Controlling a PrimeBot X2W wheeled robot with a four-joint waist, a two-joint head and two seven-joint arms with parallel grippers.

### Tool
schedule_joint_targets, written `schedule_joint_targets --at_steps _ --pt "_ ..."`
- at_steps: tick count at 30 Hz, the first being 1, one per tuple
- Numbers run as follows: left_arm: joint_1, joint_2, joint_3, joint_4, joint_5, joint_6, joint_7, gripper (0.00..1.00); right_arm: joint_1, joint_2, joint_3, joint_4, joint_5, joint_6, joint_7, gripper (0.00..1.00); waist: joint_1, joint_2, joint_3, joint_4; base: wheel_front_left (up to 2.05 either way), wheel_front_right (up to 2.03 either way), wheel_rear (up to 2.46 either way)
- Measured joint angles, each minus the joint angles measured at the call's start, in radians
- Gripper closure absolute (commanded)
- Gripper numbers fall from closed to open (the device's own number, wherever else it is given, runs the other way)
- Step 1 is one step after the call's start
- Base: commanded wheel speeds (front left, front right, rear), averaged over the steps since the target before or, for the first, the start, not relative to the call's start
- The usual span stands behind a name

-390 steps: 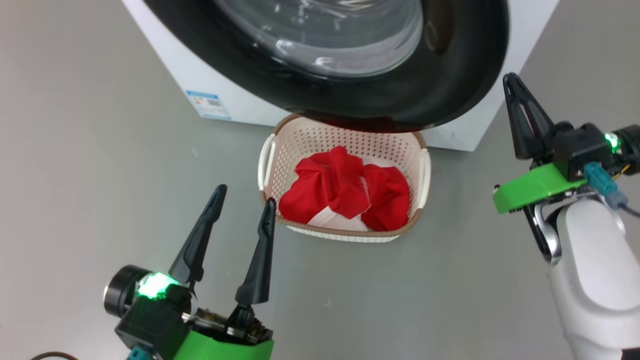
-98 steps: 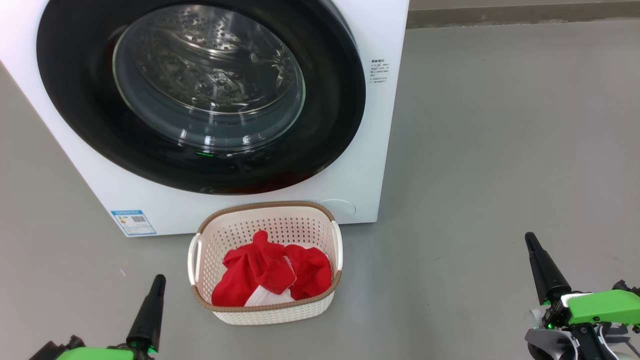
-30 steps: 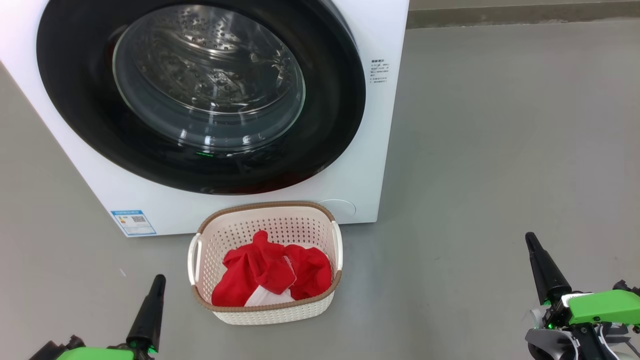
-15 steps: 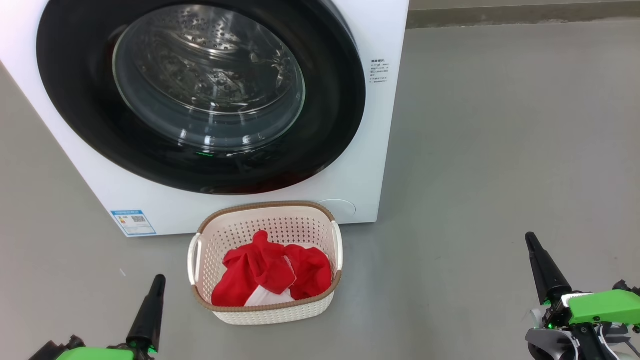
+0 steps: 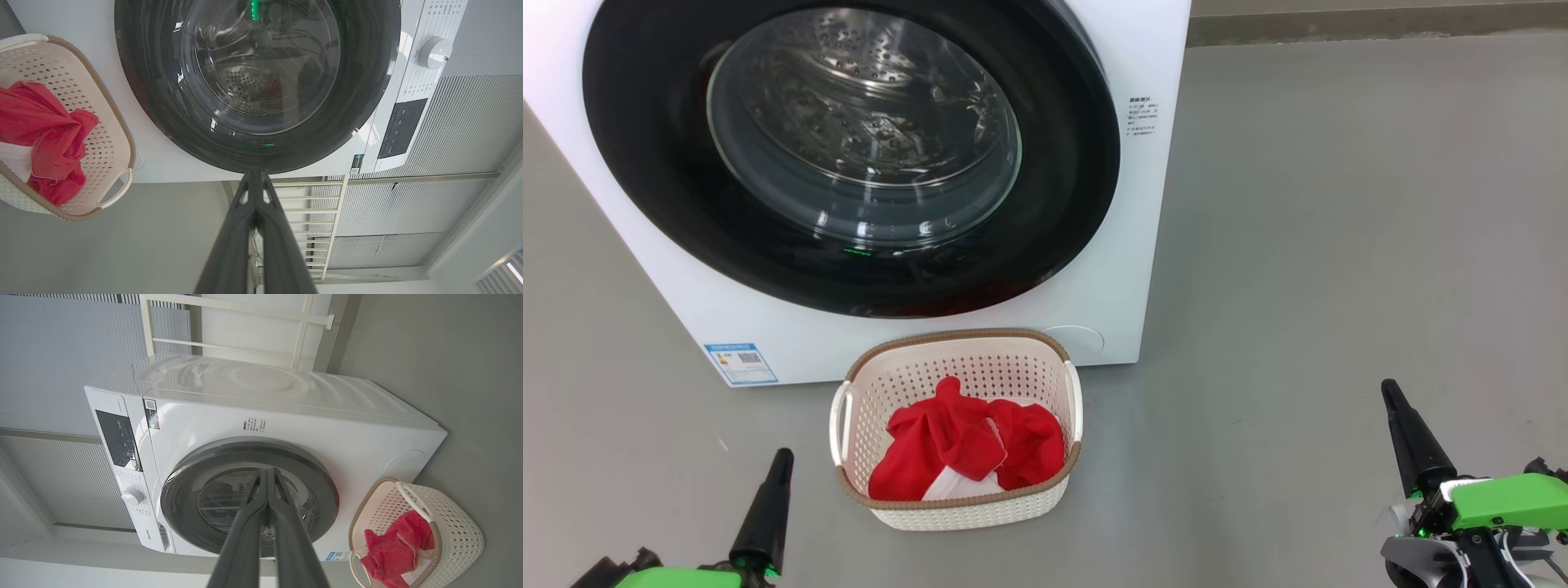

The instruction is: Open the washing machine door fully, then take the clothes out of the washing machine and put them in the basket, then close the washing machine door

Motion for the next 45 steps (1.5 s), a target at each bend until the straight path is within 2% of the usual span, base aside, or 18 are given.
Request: schedule_joint_targets --at_steps 45 --pt "0.0 0.0 0.0 0.0 0.0 0.0 0.0 1.0 0.0 0.0 0.0 0.0 0.0 0.0 0.0 1.0 0.0001 0.0 0.0 0.0 0.0 0.0 0.0"
